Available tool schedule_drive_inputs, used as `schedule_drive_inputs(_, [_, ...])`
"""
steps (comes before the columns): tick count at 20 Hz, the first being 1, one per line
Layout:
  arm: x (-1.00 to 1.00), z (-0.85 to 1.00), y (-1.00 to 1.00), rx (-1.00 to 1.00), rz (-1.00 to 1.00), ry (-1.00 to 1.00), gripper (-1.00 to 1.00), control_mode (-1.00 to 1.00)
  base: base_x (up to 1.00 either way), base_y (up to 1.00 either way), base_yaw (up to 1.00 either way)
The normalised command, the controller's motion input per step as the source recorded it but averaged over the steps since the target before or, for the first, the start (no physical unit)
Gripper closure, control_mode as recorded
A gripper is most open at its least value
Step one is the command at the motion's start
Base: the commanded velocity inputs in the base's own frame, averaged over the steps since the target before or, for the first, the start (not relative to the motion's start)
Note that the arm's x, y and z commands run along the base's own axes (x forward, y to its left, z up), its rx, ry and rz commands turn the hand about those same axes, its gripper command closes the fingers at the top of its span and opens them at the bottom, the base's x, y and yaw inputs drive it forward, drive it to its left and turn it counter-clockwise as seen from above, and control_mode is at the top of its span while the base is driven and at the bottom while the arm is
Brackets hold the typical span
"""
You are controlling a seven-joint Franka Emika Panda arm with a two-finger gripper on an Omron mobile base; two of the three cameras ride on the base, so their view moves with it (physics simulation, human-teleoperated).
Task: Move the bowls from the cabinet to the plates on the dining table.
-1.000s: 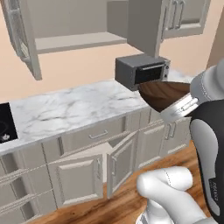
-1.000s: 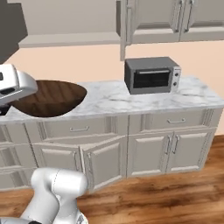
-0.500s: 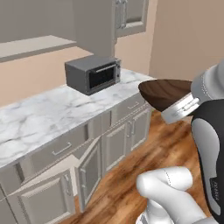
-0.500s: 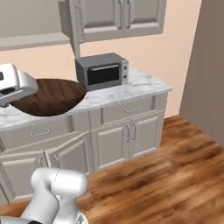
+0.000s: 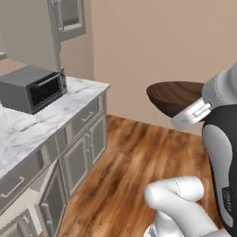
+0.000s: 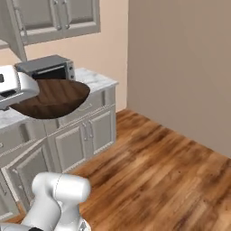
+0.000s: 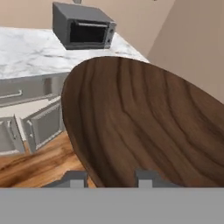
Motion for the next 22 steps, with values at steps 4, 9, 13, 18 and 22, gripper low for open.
schedule_drive_inputs(4, [0.00, 0.00, 0.00, 0.00, 0.00, 0.00, 1.00, 1.00, -0.07, -0.48, -0.61])
schedule_drive_inputs(9, [0.00, 0.00, 0.00, 0.00, 0.00, 0.00, 1.00, 1.00, -0.01, -0.43, -0.60])
schedule_drive_inputs(13, [0.00, 0.00, 0.00, 0.00, 0.00, 0.00, 1.00, 1.00, -0.06, -0.51, -0.60])
schedule_drive_inputs(18, [0.00, 0.00, 0.00, 0.00, 0.00, 0.00, 1.00, 1.00, -0.11, -0.52, -0.57])
schedule_drive_inputs(22, [0.00, 0.00, 0.00, 0.00, 0.00, 0.00, 1.00, 1.00, -0.22, -0.29, -0.55])
